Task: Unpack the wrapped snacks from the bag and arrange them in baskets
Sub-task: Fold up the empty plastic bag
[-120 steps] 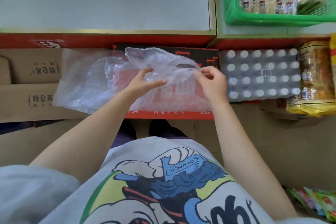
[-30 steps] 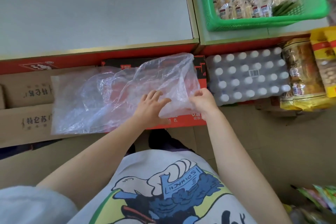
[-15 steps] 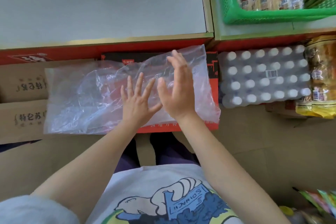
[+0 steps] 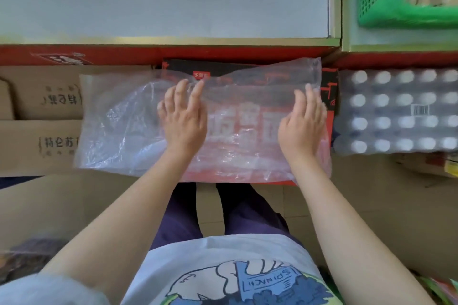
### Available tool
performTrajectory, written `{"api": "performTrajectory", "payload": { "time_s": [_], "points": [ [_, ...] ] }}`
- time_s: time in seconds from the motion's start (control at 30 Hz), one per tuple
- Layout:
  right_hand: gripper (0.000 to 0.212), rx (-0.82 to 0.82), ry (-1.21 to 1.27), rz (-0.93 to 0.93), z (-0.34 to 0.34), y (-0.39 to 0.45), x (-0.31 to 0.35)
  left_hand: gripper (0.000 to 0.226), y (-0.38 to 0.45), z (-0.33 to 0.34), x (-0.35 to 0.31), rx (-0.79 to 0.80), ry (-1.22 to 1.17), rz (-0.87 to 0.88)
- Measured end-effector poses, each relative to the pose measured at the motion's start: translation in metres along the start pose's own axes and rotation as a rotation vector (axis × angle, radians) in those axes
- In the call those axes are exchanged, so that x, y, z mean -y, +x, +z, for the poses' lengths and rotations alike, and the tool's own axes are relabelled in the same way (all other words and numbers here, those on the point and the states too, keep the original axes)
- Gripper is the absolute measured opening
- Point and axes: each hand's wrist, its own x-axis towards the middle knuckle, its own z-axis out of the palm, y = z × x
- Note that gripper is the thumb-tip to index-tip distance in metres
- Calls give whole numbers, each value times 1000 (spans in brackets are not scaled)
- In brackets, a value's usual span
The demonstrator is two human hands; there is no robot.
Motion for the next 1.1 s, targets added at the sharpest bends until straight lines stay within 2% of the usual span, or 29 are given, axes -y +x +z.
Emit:
{"api": "performTrajectory", "payload": {
  "time_s": [0.03,0.1,0.17,0.23,0.3,0.37,0.43,0.5,0.6,0.67,0.73,0.8,0.9,1.0,1.07,1.1],
  "points": [
    [52,-32,57,-75,-2,7,14,47,13,-10,5,-54,-18,-41],
    [45,-6,156,-198,-5,24,41,49,38,-28,12,-2,-23,-120],
    [45,134,189,-254,-6,42,65,52,56,-38,16,160,16,-133],
    [48,334,103,-281,0,58,77,44,67,-41,19,283,45,-106],
    [45,459,-19,-275,5,69,78,28,74,-42,25,296,53,-116],
    [31,406,-90,-205,4,74,75,26,77,-42,29,234,56,-164],
    [25,275,-125,-84,2,73,70,26,76,-44,29,108,-4,-212],
    [38,122,-80,-18,3,67,70,25,70,-44,27,-41,-111,-215],
    [57,-22,46,-149,8,37,84,36,40,-30,28,-127,-65,-21],
    [62,37,92,-308,19,8,94,44,10,-10,32,-43,49,78],
    [64,189,37,-397,35,-16,90,55,-11,6,37,137,97,50],
    [66,303,-70,-372,49,-27,67,62,-21,16,43,277,92,0],
    [67,374,-202,-265,49,-22,34,68,-16,11,43,355,54,-29],
    [65,338,-179,-66,31,-12,36,62,-9,-9,49,261,-96,-71],
    [63,250,-124,-9,21,-13,57,52,-17,-22,67,40,-197,-129],
    [62,205,-98,-47,18,-15,76,46,-19,-32,81,-67,-211,-210]
  ]
}}
